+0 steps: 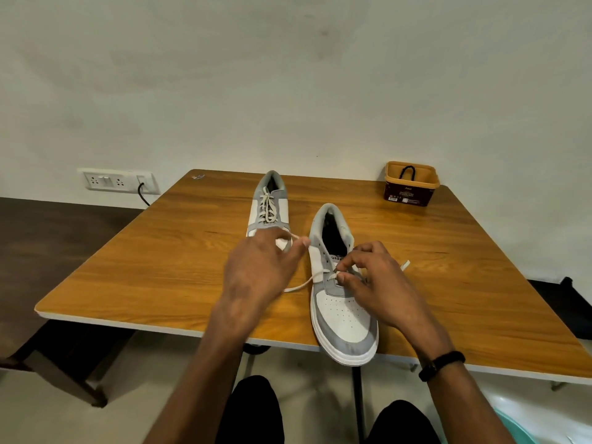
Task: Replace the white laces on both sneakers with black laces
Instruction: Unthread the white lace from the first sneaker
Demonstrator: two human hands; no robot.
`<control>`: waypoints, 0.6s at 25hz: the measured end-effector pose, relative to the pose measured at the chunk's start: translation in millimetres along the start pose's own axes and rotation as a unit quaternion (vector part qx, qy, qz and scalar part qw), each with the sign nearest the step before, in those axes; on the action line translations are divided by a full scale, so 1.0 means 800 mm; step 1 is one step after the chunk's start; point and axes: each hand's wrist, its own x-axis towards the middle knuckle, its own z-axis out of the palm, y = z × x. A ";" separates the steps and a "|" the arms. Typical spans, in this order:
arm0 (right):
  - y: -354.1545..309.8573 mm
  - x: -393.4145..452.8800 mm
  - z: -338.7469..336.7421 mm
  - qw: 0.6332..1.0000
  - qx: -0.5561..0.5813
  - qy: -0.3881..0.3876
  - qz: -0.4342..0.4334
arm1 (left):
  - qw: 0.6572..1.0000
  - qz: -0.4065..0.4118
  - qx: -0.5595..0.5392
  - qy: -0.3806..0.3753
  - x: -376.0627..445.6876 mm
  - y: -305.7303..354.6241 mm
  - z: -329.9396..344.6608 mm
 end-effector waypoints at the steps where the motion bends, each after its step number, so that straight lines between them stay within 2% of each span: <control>1: 0.002 -0.002 0.004 1.000 0.022 0.017 -0.002 | 0.996 0.065 -0.062 0.000 -0.009 0.008 0.013; 3: 0.008 -0.007 0.011 0.994 0.096 0.057 -0.001 | 0.978 0.166 -0.117 -0.045 -0.017 0.012 0.048; 5: 0.014 -0.014 0.017 0.979 0.171 0.106 0.016 | 0.975 0.204 -0.079 -0.034 -0.017 0.001 0.083; 7: 0.017 -0.020 0.023 0.967 0.208 0.146 0.025 | 0.977 0.201 -0.065 0.006 -0.015 -0.009 0.102; 11: 0.015 -0.029 0.038 0.956 0.224 0.190 0.020 | 0.972 0.205 -0.106 0.048 -0.014 -0.018 0.110; 15: 0.027 -0.039 0.050 0.915 0.314 0.243 0.071 | 0.966 0.173 -0.181 0.062 -0.011 -0.026 0.111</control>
